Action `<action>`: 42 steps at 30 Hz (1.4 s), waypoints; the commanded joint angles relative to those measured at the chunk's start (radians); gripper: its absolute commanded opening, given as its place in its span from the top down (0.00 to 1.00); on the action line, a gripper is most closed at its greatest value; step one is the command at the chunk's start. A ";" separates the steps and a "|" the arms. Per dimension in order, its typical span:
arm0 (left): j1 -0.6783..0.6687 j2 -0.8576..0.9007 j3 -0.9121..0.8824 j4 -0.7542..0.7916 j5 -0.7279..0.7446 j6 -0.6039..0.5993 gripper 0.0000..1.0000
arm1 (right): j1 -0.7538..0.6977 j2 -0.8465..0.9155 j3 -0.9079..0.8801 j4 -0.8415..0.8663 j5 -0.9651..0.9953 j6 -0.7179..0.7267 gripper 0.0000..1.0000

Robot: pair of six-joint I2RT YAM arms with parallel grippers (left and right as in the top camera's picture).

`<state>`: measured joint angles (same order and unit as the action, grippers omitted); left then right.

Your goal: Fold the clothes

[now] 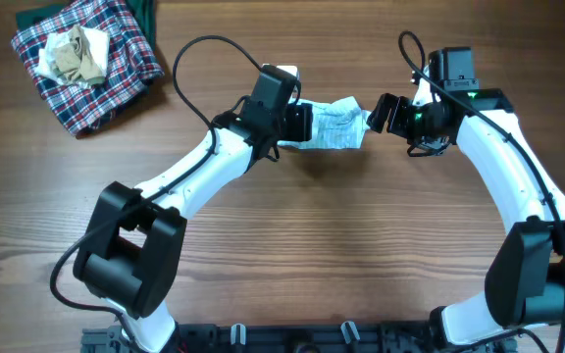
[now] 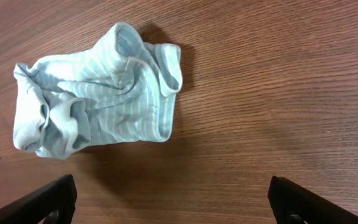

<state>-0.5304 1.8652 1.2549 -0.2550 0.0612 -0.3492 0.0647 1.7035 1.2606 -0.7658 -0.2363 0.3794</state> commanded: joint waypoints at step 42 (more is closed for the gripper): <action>-0.003 0.185 -0.005 0.079 0.061 -0.055 0.18 | 0.002 0.000 -0.006 -0.013 -0.043 -0.037 0.00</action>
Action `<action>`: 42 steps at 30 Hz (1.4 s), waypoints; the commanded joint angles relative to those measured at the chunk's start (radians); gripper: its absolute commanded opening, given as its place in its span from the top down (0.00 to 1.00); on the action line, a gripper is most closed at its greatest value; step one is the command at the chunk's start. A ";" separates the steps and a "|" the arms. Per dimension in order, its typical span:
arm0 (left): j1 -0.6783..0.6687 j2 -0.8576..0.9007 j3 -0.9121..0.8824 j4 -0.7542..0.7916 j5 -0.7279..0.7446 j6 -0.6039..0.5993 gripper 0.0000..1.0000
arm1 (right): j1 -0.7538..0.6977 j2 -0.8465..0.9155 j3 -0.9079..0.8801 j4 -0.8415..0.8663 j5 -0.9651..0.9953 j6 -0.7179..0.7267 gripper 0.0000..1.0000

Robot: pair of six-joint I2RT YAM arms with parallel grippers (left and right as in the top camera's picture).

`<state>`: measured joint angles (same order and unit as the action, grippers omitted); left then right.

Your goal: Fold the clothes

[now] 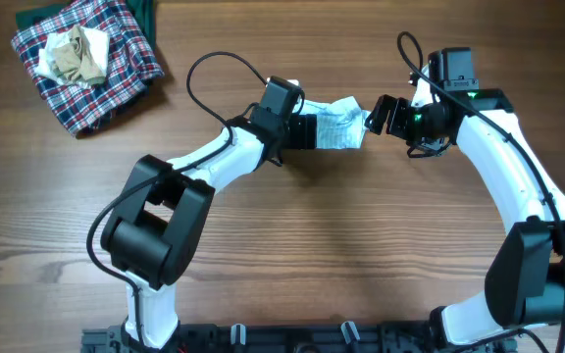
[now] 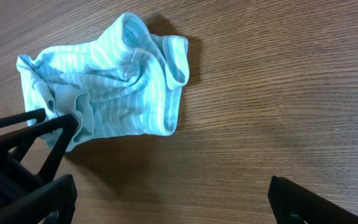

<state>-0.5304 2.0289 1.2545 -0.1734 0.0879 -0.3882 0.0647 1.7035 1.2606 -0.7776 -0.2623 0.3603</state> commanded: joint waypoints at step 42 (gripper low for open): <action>0.299 -0.193 -0.005 -0.135 0.029 -0.036 0.00 | 0.002 0.001 -0.006 -0.008 -0.027 -0.019 0.00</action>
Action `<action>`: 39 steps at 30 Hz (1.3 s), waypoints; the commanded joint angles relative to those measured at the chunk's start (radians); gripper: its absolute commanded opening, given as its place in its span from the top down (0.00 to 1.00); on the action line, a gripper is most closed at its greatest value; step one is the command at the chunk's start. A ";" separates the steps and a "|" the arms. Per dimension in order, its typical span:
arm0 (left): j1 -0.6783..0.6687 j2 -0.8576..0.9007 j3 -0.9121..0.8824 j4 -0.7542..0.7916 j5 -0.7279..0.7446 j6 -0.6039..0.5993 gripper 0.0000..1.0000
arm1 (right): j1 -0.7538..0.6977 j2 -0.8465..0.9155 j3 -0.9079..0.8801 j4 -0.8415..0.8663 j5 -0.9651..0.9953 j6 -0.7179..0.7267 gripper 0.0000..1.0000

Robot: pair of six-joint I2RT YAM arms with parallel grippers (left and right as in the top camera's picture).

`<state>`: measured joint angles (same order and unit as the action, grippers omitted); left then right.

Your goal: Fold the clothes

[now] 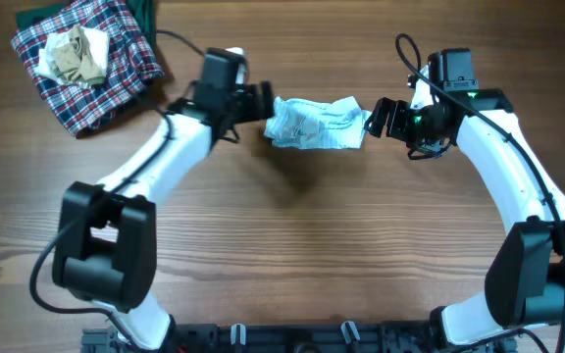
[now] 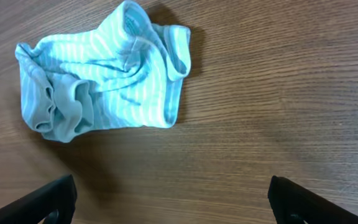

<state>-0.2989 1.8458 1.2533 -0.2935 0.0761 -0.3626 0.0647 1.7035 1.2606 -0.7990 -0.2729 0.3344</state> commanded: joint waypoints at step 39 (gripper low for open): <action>0.085 0.004 -0.011 -0.134 0.046 -0.080 0.00 | 0.114 0.193 -0.006 0.174 -0.019 0.161 0.00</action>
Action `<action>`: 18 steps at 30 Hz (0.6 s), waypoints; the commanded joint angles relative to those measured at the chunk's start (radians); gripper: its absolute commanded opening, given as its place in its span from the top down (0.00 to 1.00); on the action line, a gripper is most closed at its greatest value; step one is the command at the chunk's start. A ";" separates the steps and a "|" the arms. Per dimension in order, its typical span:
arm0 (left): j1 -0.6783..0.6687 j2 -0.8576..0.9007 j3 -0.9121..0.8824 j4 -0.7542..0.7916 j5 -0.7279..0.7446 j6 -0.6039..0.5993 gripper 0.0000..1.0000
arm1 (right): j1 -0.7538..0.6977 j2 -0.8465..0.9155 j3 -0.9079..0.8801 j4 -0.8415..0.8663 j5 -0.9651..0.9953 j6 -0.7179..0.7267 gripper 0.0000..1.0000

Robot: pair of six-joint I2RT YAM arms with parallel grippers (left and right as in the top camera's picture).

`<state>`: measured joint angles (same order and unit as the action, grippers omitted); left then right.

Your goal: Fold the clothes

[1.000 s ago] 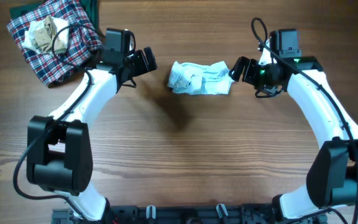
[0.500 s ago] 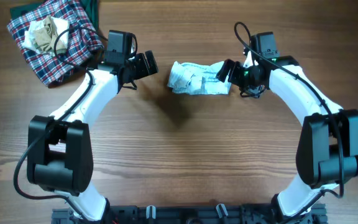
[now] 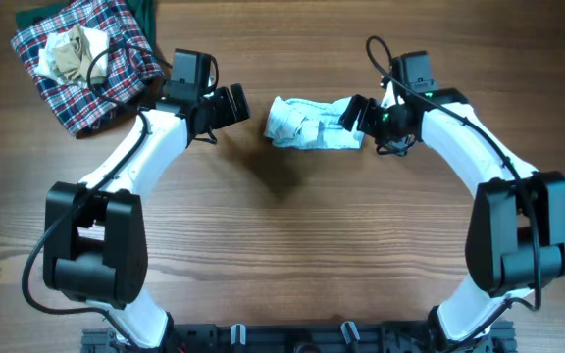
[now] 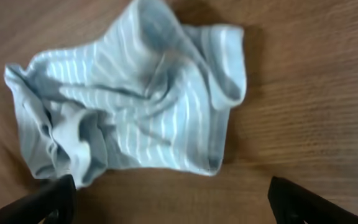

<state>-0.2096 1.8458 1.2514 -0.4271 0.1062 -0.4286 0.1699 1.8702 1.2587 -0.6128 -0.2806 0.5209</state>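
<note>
A small light-blue striped garment (image 3: 312,124) lies crumpled on the wooden table at the back middle. In the right wrist view the garment (image 4: 135,106) fills the upper half, bunched at its left end, with a hemmed opening at the right. My right gripper (image 3: 353,113) is at the garment's right end, open; the right gripper (image 4: 169,190) has its fingers (image 4: 55,199) wide apart and nothing between them. My left gripper (image 3: 230,105) is a short way left of the garment, apart from it, and looks open and empty.
A heap of clothes sits at the back left corner: a red plaid shirt (image 3: 101,69) with a beige cloth (image 3: 77,54) on top and something dark green (image 3: 145,12) behind it. The left arm's cable loops over that heap.
My right gripper has moved left, up to the garment's right end, so the garment looks larger in its view. The left gripper has drawn further left, away from the garment.
First my left gripper was at the garment's left end and the right gripper stood open beyond its right end. Then the left fingers were at the bunched left edge. After that the left gripper was clear of it. Now the right gripper has closed in.
</note>
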 commanded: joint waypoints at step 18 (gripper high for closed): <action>-0.005 0.008 -0.009 0.000 0.016 -0.014 0.00 | 0.010 0.140 -0.005 0.130 -0.088 -0.019 0.06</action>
<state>-0.2096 1.8465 1.2499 -0.4271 0.1066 -0.4290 0.1753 1.9793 1.2610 -0.4995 -0.3279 0.4969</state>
